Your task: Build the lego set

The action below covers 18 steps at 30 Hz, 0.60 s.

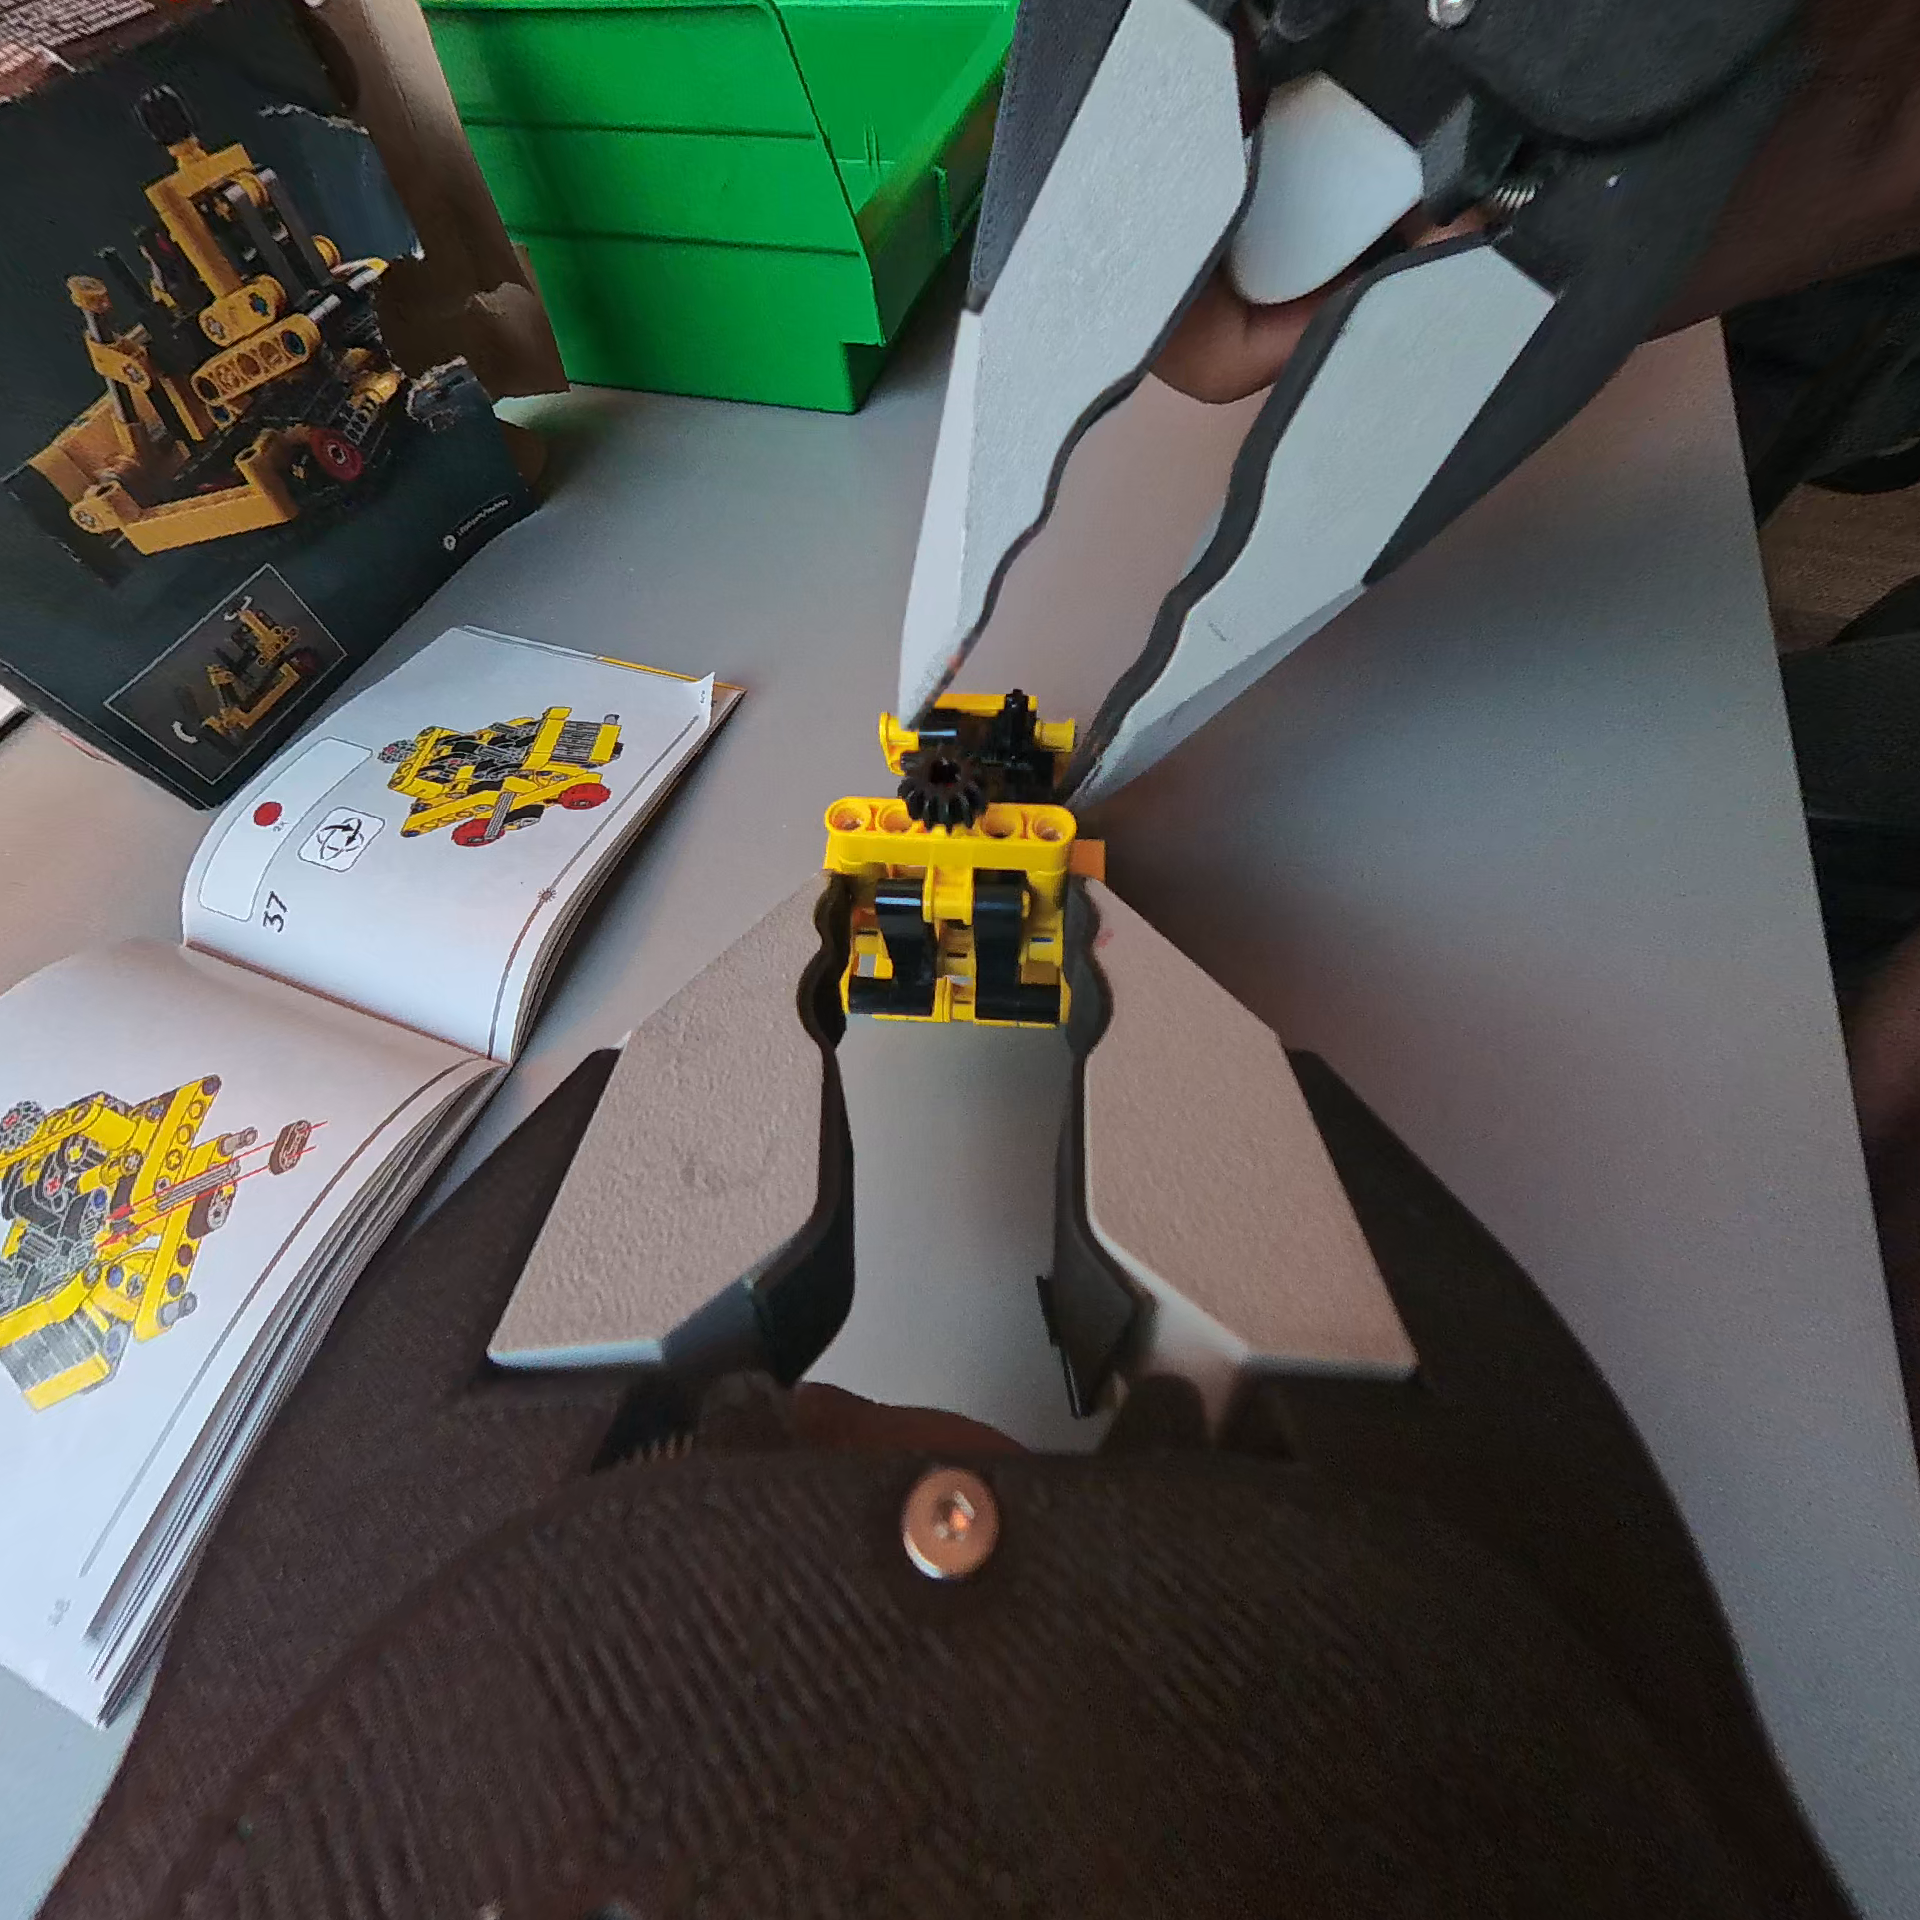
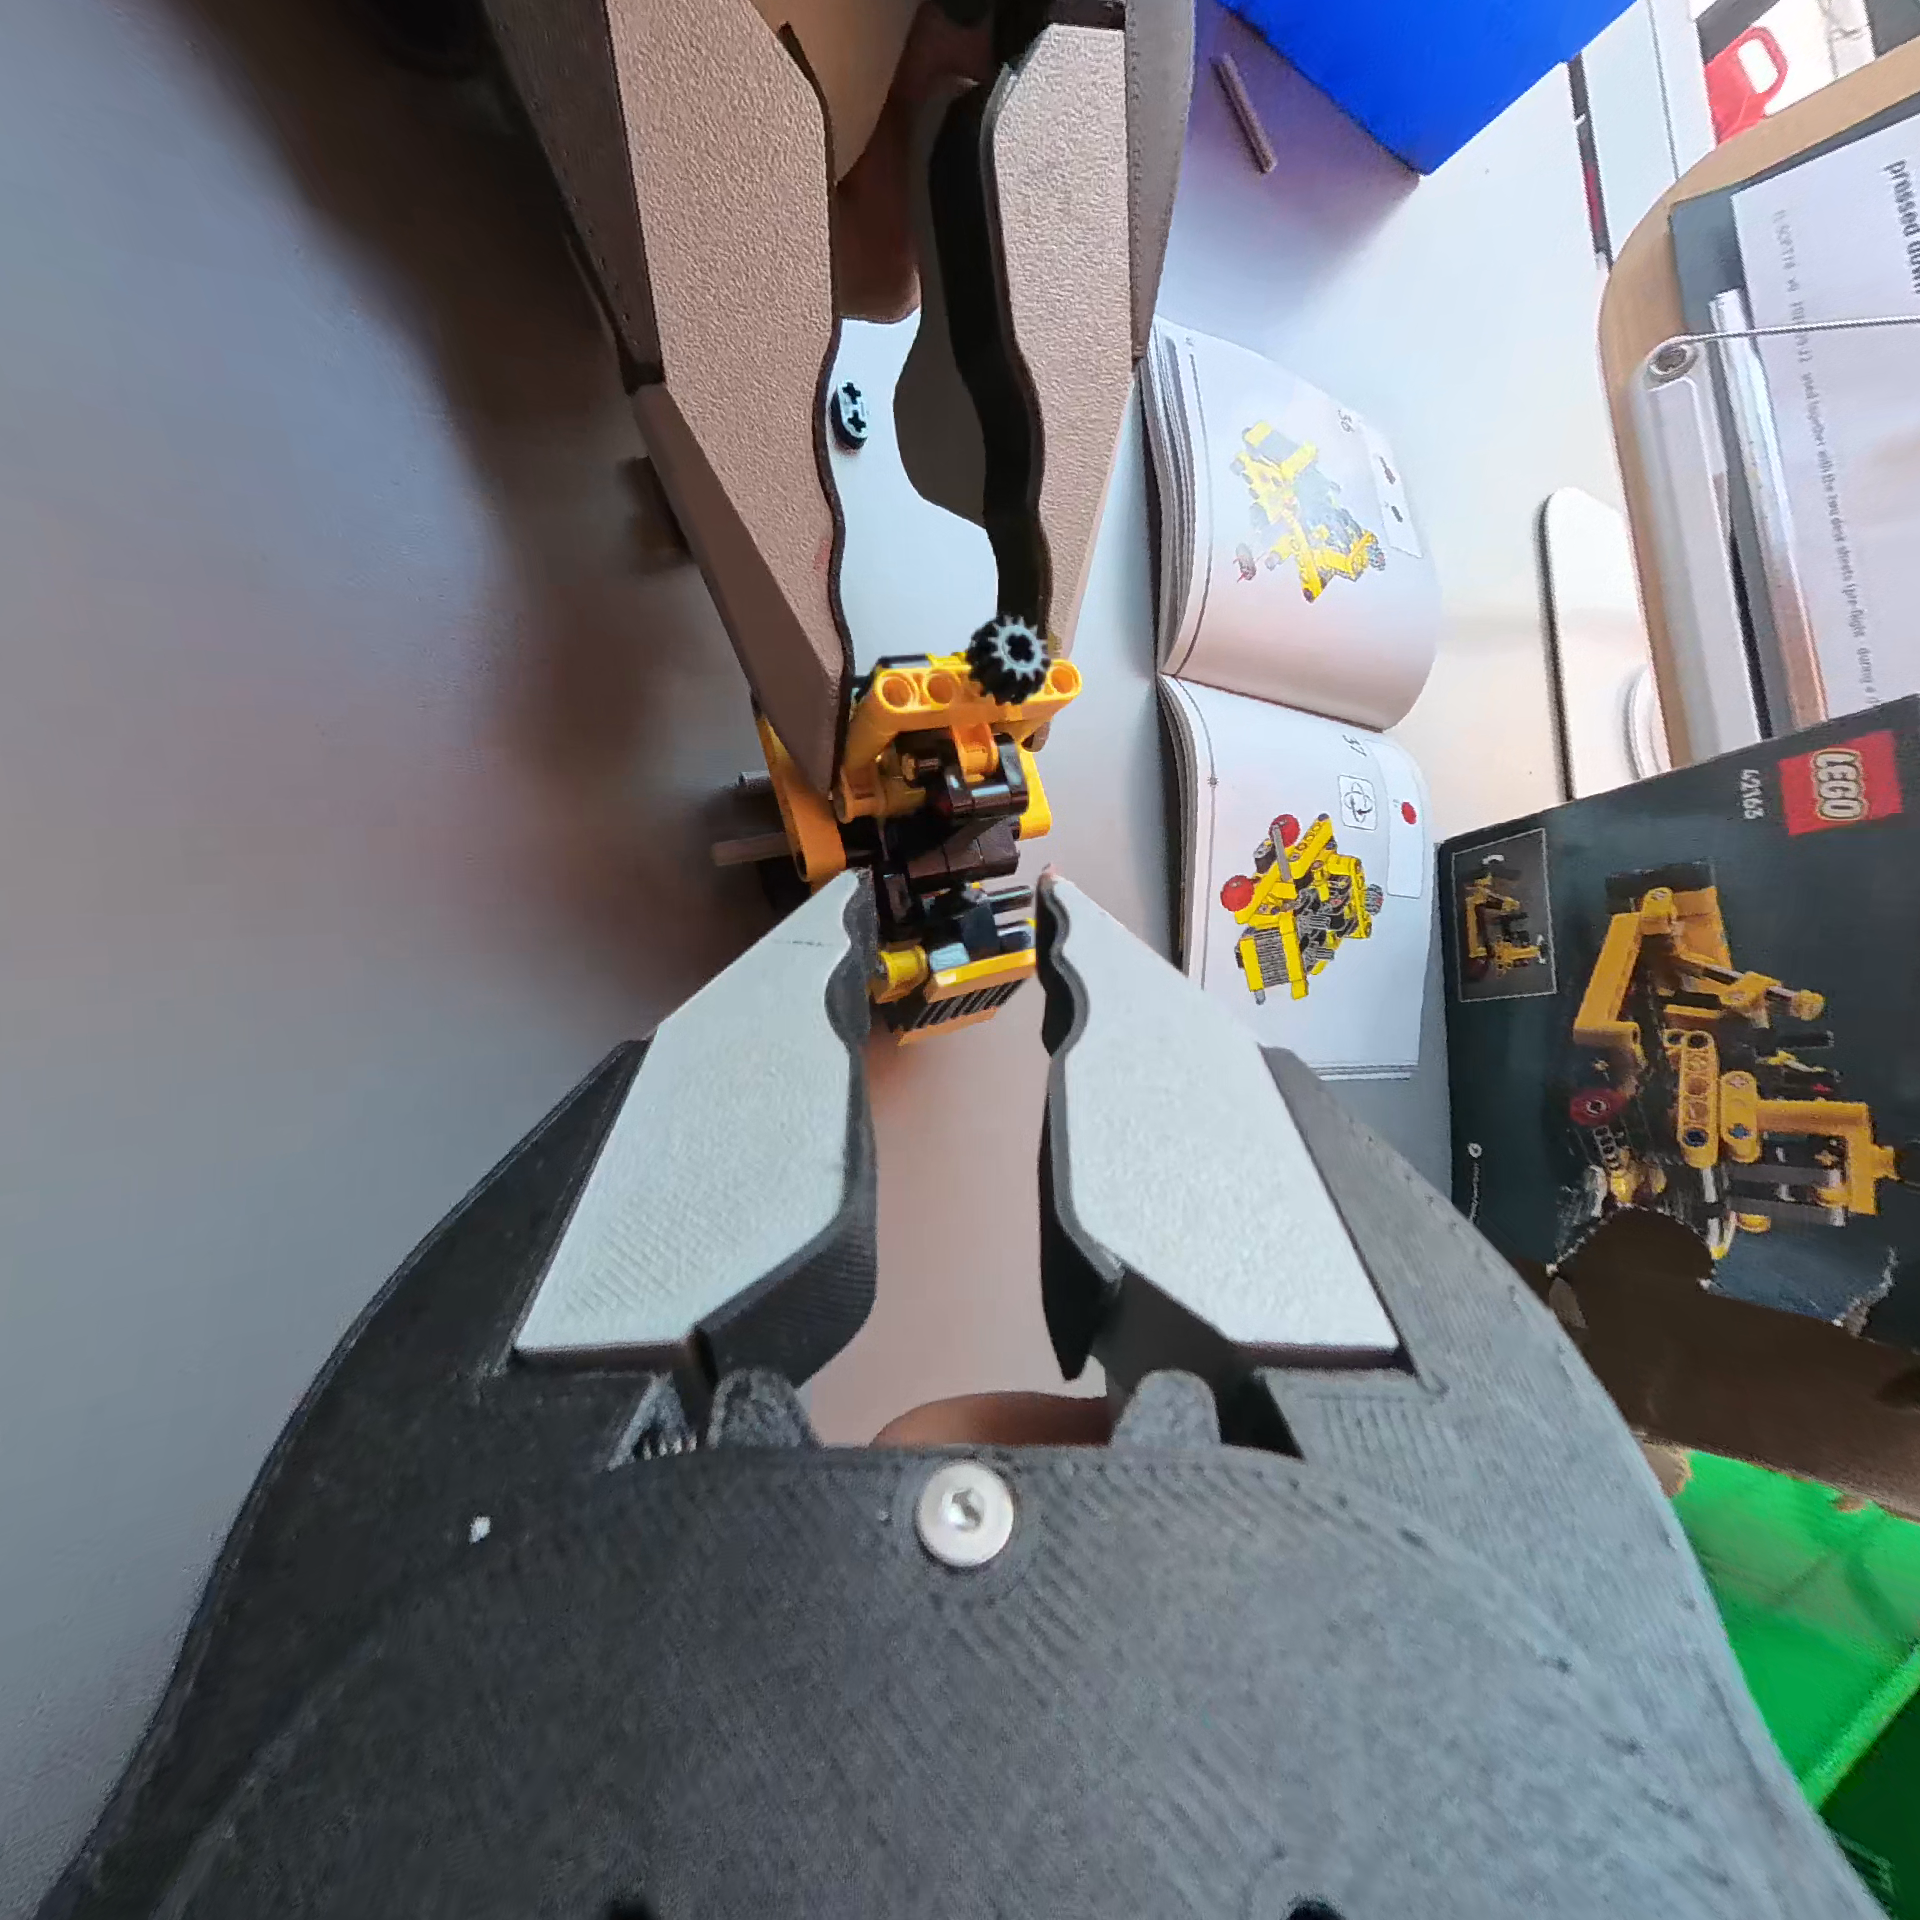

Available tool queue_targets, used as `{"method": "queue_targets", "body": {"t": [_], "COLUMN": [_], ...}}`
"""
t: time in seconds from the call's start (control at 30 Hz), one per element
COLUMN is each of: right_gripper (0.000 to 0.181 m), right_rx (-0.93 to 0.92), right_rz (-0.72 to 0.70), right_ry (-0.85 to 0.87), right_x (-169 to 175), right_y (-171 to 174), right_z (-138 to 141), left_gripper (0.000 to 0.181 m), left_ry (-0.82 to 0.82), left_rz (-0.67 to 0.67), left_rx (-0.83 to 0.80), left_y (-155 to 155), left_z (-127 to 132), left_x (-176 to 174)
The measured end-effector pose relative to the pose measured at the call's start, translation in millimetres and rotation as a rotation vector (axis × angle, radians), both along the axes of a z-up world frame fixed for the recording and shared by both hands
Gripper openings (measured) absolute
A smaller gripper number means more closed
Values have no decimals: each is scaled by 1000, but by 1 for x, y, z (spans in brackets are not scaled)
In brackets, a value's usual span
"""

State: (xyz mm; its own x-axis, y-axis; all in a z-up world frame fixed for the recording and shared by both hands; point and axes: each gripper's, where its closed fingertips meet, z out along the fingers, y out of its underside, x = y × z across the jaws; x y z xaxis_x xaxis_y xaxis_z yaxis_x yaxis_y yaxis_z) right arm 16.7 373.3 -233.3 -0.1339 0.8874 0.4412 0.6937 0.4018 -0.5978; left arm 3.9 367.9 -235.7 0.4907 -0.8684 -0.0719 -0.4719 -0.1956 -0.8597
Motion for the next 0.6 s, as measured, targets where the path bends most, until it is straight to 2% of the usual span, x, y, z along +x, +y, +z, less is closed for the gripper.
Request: {"method": "queue_targets", "body": {"t": [0.03, 0.27, 0.5, 0.6], "right_gripper": [27, 31, 36, 35], "right_rx": [-5, -59, 33, 70], "right_rz": [2, 33, 15, 2], "right_ry": [-1, 18, 26, 35], "right_x": [0, -1, 2, 3], "right_y": [0, -3, -7, -9], "right_z": [0, 0, 2, 2], "left_gripper": [39, 39, 39, 39], "left_ry": [-1, 11, 95, 102], "left_rz": [0, -26, -86, -94], "left_rx": [-1, 29, 210, 229], "left_y": [0, -3, -10, -11], "left_z": [0, 1, 4, 5], "left_x": [0, 2, 2, 3]}}
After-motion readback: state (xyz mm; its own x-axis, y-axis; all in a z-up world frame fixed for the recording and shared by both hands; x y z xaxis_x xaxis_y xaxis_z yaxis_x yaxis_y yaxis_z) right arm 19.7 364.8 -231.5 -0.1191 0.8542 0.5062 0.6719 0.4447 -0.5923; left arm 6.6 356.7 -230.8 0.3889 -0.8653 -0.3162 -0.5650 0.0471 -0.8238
